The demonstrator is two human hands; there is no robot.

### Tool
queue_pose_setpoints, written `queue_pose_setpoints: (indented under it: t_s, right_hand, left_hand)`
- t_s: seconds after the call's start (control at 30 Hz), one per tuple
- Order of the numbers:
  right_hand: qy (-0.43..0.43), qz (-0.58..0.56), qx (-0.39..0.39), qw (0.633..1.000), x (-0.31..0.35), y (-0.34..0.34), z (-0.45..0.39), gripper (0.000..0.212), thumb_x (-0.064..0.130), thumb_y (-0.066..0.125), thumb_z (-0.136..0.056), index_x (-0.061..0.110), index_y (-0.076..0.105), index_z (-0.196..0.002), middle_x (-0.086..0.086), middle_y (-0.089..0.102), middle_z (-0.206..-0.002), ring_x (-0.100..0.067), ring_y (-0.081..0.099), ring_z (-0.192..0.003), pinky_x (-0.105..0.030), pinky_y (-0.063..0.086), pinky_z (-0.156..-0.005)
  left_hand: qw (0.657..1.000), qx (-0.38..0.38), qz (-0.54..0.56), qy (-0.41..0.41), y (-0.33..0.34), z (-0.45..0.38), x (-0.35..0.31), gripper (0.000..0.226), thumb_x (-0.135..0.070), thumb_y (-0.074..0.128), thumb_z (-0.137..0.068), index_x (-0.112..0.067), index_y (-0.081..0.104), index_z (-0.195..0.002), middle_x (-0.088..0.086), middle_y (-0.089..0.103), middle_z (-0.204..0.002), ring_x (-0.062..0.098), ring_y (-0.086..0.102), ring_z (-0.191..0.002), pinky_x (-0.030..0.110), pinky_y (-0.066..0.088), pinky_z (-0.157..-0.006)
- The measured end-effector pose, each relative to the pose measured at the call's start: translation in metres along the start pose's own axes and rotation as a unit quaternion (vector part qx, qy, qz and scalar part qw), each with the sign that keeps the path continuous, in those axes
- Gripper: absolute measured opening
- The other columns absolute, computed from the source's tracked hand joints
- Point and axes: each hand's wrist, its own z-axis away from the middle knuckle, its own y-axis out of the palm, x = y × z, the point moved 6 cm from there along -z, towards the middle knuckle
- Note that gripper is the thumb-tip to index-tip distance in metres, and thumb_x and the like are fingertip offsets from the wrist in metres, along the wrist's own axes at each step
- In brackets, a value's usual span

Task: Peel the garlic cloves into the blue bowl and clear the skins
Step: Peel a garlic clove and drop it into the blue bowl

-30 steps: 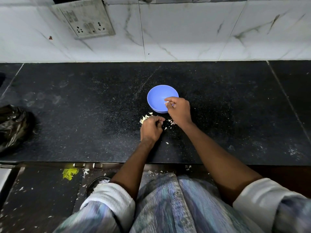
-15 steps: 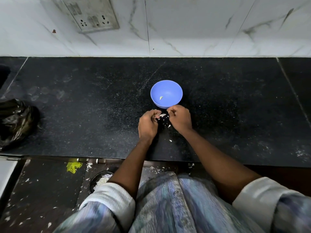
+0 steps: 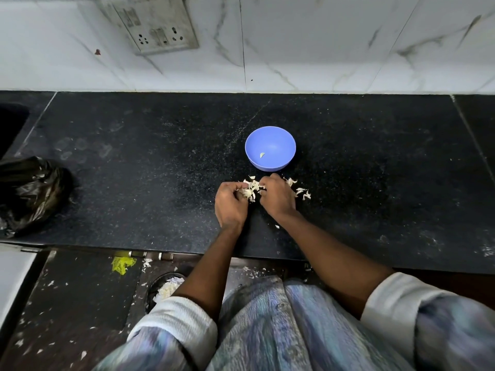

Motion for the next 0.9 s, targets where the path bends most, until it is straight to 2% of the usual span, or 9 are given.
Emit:
queue_pose_setpoints:
  t_s: [0.13,0.23,0.33,0.4,0.47,0.53,0.6,0.7,0.9]
  right_hand:
    - [0.020,0.024,0.006,1.000,0.002,0.000,-0.002,0.028,-0.003,0.061,-0.088,0.012,0.066,-0.111,-0.010,0.058,-0.122,-0.033,0.064,-0.108,-0.040,0.051,-0.083]
    - [0.015,-0.004,0.006,1.000,-0.003,0.004,-0.002,0.028,-0.008,0.058,-0.086,0.014,0.065,-0.103,-0.008,0.057,-0.118,-0.031,0.063,-0.102,-0.037,0.048,-0.078]
    - [0.010,-0.078,-0.039,0.996,-0.011,0.005,-0.002,0.021,-0.005,0.059,-0.087,0.016,0.061,-0.092,-0.004,0.055,-0.110,-0.029,0.062,-0.091,-0.041,0.050,-0.071]
    - [0.027,-0.163,-0.061,0.984,-0.019,0.004,-0.004,0.021,-0.006,0.059,-0.086,0.015,0.062,-0.089,-0.003,0.059,-0.104,-0.023,0.061,-0.088,-0.042,0.052,-0.077]
    - [0.076,-0.242,-0.053,0.966,-0.027,0.003,-0.004,0.022,-0.007,0.055,-0.086,0.014,0.062,-0.086,-0.003,0.066,-0.093,-0.018,0.062,-0.083,-0.037,0.053,-0.079]
    - [0.131,-0.335,-0.015,0.933,-0.030,0.004,-0.001,0.020,-0.006,0.053,-0.088,0.010,0.063,-0.088,-0.008,0.072,-0.084,-0.014,0.064,-0.068,-0.029,0.053,-0.063]
    - [0.171,-0.437,0.032,0.882,-0.030,0.005,0.003,0.015,-0.005,0.056,-0.092,0.005,0.066,-0.096,-0.011,0.074,-0.082,-0.007,0.060,-0.055,-0.020,0.044,-0.047]
    - [0.213,-0.509,0.075,0.830,-0.035,0.007,0.007,0.013,0.001,0.065,-0.094,0.005,0.068,-0.107,-0.010,0.075,-0.080,-0.011,0.058,-0.057,-0.020,0.039,-0.045]
    - [0.184,-0.467,0.097,0.860,-0.044,0.002,0.004,0.016,-0.001,0.066,-0.093,0.005,0.067,-0.107,-0.011,0.076,-0.085,-0.011,0.059,-0.055,-0.019,0.042,-0.045]
  left_hand:
    - [1.000,0.012,-0.007,-0.003,0.005,0.002,-0.009,0.032,0.003,0.061,-0.091,-0.020,0.081,-0.098,-0.002,0.072,-0.108,0.013,0.067,-0.096,0.018,0.046,-0.083]
    - [1.000,0.014,-0.007,-0.004,0.006,0.002,-0.010,0.033,0.003,0.061,-0.091,-0.023,0.081,-0.098,-0.004,0.072,-0.108,0.012,0.067,-0.095,0.021,0.049,-0.083]
    - [1.000,0.020,-0.008,-0.003,0.007,0.002,-0.009,0.032,0.002,0.062,-0.091,-0.024,0.080,-0.099,-0.004,0.071,-0.108,0.013,0.067,-0.094,0.029,0.055,-0.084]
    - [1.000,0.029,-0.009,0.004,0.011,0.004,-0.011,0.033,0.002,0.063,-0.090,-0.024,0.079,-0.101,-0.004,0.071,-0.108,0.015,0.067,-0.093,0.031,0.056,-0.084]
    - [0.999,0.038,-0.011,0.008,0.016,0.005,-0.012,0.032,0.001,0.065,-0.089,-0.024,0.080,-0.102,-0.003,0.071,-0.108,0.016,0.067,-0.092,0.033,0.057,-0.084]
    - [0.999,0.049,-0.004,0.011,0.023,0.006,-0.011,0.030,0.000,0.068,-0.090,-0.022,0.080,-0.106,-0.003,0.072,-0.108,0.017,0.069,-0.092,0.036,0.059,-0.087]
    - [0.997,0.073,0.011,0.014,0.030,0.007,-0.012,0.030,-0.002,0.071,-0.089,-0.022,0.079,-0.110,-0.004,0.075,-0.105,0.015,0.070,-0.091,0.037,0.059,-0.087]
    - [0.994,0.104,0.018,0.004,0.038,0.010,-0.013,0.035,-0.003,0.072,-0.085,-0.026,0.078,-0.111,-0.011,0.077,-0.096,0.009,0.072,-0.088,0.034,0.060,-0.085]
    - [0.996,0.085,0.006,-0.006,0.045,0.015,-0.016,0.026,-0.010,0.074,-0.089,-0.029,0.079,-0.107,-0.011,0.077,-0.098,0.008,0.072,-0.086,0.031,0.060,-0.081]
